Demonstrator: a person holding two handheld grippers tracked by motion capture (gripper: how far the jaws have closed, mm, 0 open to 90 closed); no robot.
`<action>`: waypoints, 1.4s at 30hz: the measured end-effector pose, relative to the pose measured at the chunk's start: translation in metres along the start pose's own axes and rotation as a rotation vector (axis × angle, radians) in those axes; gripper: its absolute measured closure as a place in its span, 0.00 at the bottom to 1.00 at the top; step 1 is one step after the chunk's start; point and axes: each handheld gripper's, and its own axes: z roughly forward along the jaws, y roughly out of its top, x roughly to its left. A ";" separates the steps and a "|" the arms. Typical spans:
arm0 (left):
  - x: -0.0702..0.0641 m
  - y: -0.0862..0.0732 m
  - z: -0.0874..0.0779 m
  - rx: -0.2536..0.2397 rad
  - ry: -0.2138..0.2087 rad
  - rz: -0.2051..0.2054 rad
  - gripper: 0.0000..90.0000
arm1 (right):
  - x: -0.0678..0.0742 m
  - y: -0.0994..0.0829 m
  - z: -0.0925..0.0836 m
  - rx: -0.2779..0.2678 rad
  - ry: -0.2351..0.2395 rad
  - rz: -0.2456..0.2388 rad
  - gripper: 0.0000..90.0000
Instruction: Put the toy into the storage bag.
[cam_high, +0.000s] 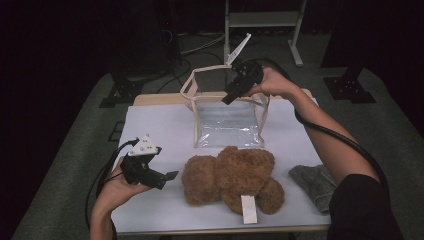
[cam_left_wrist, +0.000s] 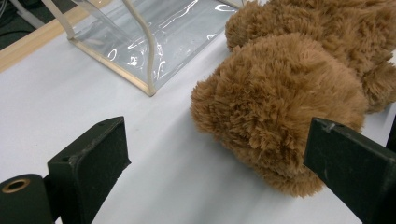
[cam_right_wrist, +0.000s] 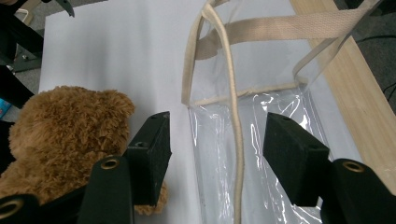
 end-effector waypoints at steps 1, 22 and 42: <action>0.000 0.000 0.000 0.000 -0.001 0.001 0.06 | -0.001 0.000 0.001 0.001 -0.001 0.001 0.45; 0.000 -0.002 -0.002 0.010 0.001 -0.007 0.06 | -0.001 -0.004 0.014 0.079 -0.030 0.000 0.76; 0.002 -0.004 -0.003 0.021 0.003 -0.008 0.06 | 0.020 -0.007 0.014 0.108 -0.019 -0.021 0.97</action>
